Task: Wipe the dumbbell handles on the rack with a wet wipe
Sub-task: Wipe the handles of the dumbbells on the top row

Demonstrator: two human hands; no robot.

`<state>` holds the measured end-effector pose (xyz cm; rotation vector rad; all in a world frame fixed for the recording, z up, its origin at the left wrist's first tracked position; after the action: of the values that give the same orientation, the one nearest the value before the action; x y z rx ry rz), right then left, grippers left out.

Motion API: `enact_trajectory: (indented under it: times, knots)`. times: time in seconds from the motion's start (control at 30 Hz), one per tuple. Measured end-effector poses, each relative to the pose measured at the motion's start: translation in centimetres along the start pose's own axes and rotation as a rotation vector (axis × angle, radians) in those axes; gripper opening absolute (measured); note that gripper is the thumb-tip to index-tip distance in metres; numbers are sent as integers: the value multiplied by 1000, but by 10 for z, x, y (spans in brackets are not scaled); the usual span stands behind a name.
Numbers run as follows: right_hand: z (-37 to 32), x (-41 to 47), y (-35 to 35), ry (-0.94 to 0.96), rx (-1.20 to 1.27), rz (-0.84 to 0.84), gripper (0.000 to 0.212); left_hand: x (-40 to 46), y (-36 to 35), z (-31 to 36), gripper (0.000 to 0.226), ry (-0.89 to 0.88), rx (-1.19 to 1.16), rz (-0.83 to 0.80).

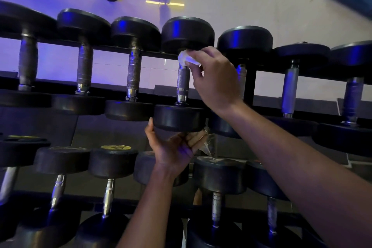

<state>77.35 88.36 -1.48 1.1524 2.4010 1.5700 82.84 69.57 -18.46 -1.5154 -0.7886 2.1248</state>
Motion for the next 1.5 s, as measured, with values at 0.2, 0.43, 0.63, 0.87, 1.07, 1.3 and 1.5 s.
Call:
enact_trajectory:
  times: [0.2, 0.43, 0.63, 0.87, 1.07, 1.3, 1.5]
  knots:
    - [16, 6, -9, -131, 150, 42, 22, -17, 7, 16, 99, -132, 301, 55]
    - [17, -2, -17, -135, 203, -78, 12, -11, 12, 36, 105, -268, 488, 141]
    - [21, -29, -27, -222, 206, -417, 15, -20, 4, 42, 94, -296, 585, 139]
    - [30, -43, -32, -389, 237, -564, 27, -33, -11, 45, 90, -297, 614, 136]
    - [56, -52, -51, -591, 207, -648, 23, -39, -9, 48, 85, -290, 649, 192]
    - [56, -55, -48, -887, 555, -597, 17, -38, -2, 46, 86, -279, 634, 234]
    - [54, -29, -49, -1160, 728, -367, 20, -36, 2, 41, 87, -262, 617, 265]
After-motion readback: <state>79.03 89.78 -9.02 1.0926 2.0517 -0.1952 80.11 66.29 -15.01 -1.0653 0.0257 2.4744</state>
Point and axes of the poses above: each hand's wrist, its own x-axis towards the middle knuckle, its own y-axis out of the back of the hand, z = x × y, the point moved 9 cm from there along x, towards the middle knuckle
